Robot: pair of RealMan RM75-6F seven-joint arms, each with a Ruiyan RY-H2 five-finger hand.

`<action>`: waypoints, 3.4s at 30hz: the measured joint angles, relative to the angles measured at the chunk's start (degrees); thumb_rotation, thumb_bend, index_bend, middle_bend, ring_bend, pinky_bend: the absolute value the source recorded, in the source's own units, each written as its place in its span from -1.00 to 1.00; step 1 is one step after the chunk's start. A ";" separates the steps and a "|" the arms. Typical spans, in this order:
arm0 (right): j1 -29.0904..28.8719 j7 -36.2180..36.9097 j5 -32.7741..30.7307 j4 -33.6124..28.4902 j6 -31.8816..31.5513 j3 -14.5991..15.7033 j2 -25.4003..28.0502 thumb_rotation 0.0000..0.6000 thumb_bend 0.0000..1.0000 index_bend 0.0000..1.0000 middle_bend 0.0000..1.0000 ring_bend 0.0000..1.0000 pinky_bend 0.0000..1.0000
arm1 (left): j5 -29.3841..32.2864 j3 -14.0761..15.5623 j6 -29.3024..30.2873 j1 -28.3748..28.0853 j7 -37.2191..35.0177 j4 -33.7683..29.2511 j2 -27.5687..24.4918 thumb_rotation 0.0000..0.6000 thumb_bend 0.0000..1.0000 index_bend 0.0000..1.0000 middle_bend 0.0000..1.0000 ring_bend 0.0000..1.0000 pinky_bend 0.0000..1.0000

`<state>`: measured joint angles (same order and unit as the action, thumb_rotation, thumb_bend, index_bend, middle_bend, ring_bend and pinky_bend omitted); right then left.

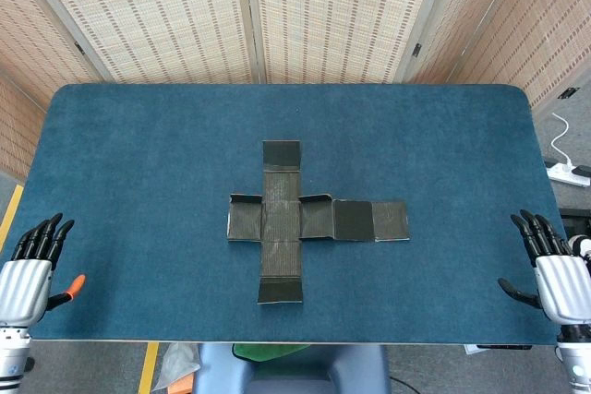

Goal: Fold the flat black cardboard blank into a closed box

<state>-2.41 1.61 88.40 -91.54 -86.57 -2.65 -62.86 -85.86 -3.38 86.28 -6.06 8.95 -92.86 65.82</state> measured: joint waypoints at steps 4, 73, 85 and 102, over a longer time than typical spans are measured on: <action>-0.36 0.78 0.60 -0.79 0.28 0.09 0.96 1.00 -0.76 -1.00 -0.94 -0.94 -0.57 | -0.35 0.06 0.50 0.17 -0.26 -0.14 -0.17 1.00 -0.51 -0.98 -1.00 -0.95 -0.76; -58.82 -28.06 -73.24 7.99 46.49 0.03 -22.09 1.00 -0.87 -1.00 -0.96 0.39 0.90 | 0.22 1.73 -2.64 0.00 -6.94 6.94 2.43 1.00 -0.51 -0.96 -1.00 -0.96 -0.77; -61.29 -31.25 -77.07 10.99 44.77 1.26 -25.15 1.00 -0.87 -1.00 -0.96 0.39 0.90 | 0.22 1.79 -2.99 -0.13 -7.76 8.09 2.98 1.00 -0.51 -0.96 -1.00 -0.95 -0.76; -62.84 -36.28 -79.52 14.60 40.63 0.53 -30.21 1.00 -0.64 -0.11 -0.38 0.48 0.93 | 0.29 1.43 -3.87 -0.86 -10.03 10.68 4.11 1.00 -0.51 -0.91 -1.00 -0.95 -0.76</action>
<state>-65.25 -34.67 8.88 -76.93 -45.93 -2.12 -93.07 -85.57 -1.95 82.41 -6.92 -1.08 -82.18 69.92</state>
